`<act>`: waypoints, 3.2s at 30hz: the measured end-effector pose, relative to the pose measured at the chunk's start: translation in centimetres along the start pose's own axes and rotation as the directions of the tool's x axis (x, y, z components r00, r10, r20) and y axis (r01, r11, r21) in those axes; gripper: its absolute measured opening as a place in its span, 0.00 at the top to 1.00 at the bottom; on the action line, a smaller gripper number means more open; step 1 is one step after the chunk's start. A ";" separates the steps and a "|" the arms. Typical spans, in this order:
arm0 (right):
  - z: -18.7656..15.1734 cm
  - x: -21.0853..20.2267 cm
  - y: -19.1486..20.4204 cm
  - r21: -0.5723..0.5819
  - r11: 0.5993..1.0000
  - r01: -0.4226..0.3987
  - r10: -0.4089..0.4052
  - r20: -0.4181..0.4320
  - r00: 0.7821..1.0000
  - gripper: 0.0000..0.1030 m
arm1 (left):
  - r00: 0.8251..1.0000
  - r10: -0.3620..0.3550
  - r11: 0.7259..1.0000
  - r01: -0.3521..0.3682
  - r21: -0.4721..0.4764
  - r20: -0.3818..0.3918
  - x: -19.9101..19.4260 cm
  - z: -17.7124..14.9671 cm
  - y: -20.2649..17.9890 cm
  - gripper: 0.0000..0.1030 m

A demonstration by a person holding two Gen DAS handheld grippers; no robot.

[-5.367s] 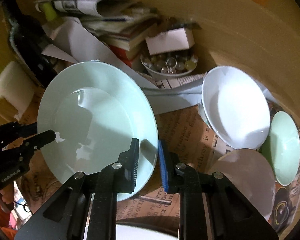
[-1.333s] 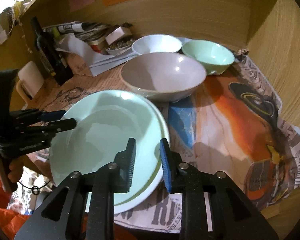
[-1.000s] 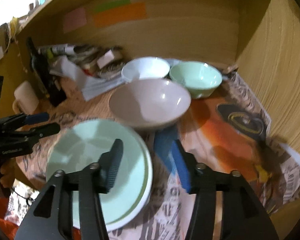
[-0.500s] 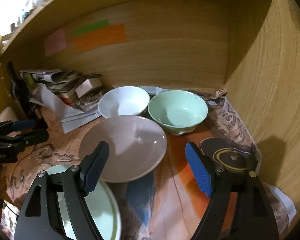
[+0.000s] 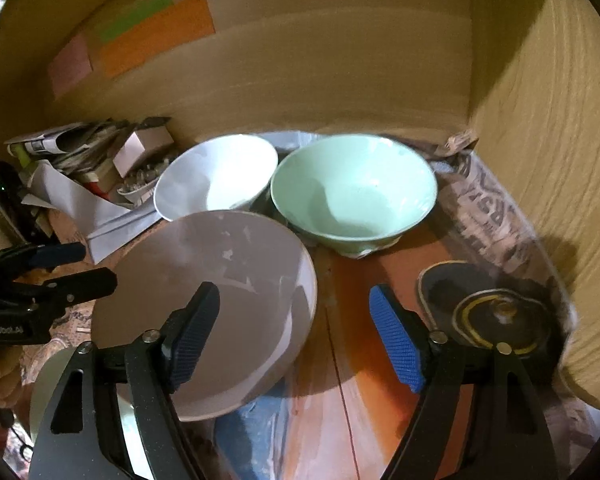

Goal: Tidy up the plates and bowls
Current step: 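Close the left tool on the pinkish-grey bowl rim while the right tool grips it too, then lift the pinkish-grey bowl with both tools and carry it over the plate stack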

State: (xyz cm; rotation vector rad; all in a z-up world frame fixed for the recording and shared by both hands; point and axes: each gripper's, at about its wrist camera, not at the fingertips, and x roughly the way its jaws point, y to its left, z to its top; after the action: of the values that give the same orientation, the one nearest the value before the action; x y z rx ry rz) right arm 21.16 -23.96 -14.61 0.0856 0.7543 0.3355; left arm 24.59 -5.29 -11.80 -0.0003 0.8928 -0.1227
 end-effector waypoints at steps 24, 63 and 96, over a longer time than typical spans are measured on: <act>-0.5 2.4 -0.1 0.024 0.997 -0.072 0.074 -0.102 0.992 0.81 | 0.993 -0.050 0.997 0.056 0.054 -0.110 3.5 0.3 -2.0 0.83; -1.1 -7.9 8.8 -0.120 0.985 -0.127 0.138 0.085 0.987 0.82 | 0.988 0.008 1.000 -0.004 -0.029 0.152 -11.1 -5.3 1.1 0.83; -5.2 -5.7 21.0 -0.283 0.921 -0.266 0.259 -0.064 0.964 0.82 | 0.980 0.156 0.963 -0.123 -0.239 0.126 -16.8 -16.9 10.9 0.83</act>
State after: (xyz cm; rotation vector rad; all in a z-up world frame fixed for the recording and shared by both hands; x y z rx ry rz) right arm 8.12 -6.20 -10.54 -0.0959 0.7119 0.7020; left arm 2.20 8.18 -9.90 -0.1601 0.7556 0.1126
